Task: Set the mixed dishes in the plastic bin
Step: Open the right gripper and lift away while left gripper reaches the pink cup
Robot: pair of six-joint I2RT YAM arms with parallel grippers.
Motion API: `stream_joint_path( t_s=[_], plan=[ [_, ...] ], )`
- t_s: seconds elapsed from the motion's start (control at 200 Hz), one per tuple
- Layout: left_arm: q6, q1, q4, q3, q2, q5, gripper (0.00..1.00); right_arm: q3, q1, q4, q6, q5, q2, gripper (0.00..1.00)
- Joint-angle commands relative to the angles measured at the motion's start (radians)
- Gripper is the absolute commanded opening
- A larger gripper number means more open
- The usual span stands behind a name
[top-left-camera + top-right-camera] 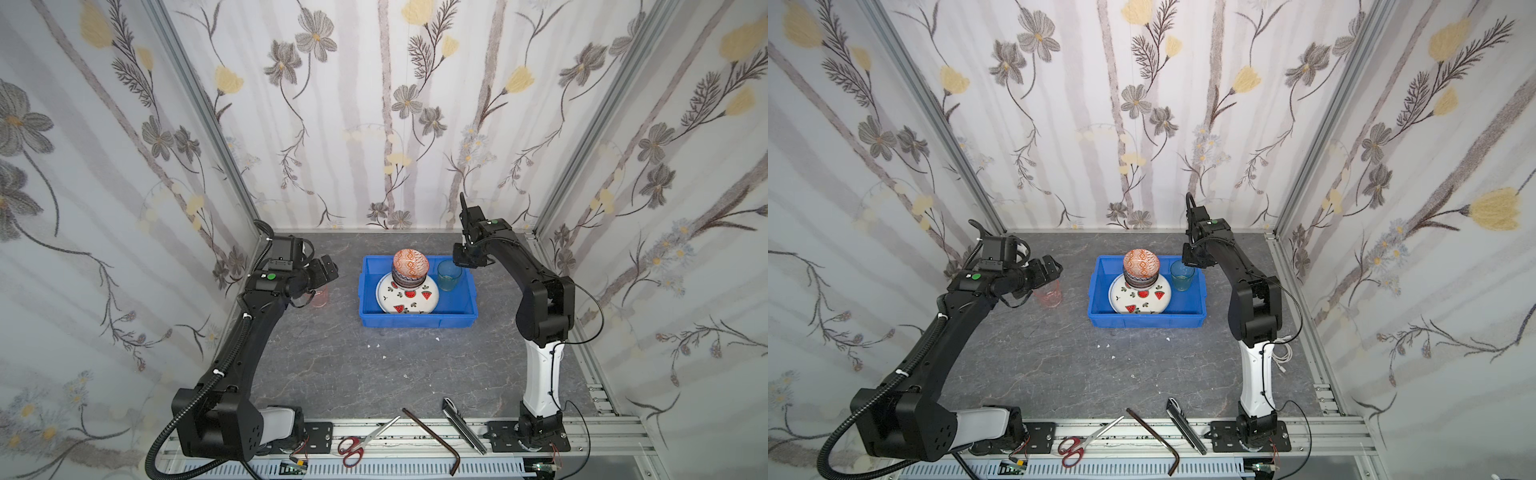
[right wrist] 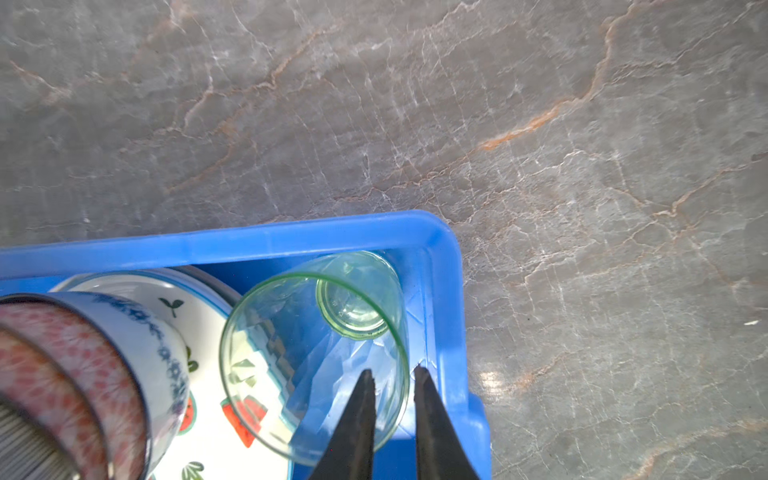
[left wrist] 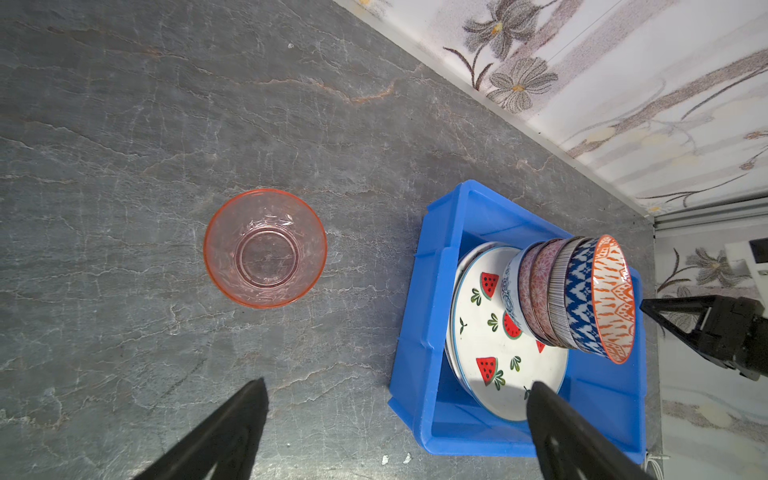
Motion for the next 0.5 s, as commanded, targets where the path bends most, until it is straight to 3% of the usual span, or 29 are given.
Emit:
stream_joint_path(
  t_s=[0.0, 0.195, 0.34, 0.495],
  plan=[
    [-0.01, 0.01, 0.016, -0.006, -0.012, -0.006, 1.0, 0.008, 0.003, -0.001, -0.002, 0.018, -0.046, 0.25],
    [-0.024, 0.047, 0.009, -0.031, -0.031, -0.013, 1.0, -0.007, 0.004, -0.012, -0.02, 0.017, -0.139, 0.41],
    [-0.027, 0.081, -0.005, -0.05, -0.03, -0.006, 1.0, -0.079, 0.007, 0.014, -0.042, 0.008, -0.229, 0.58],
    [-0.031, 0.147, -0.026, -0.077, -0.008, 0.016, 1.0, -0.166, 0.007, 0.033, -0.055, 0.02, -0.324, 0.71]
  ],
)
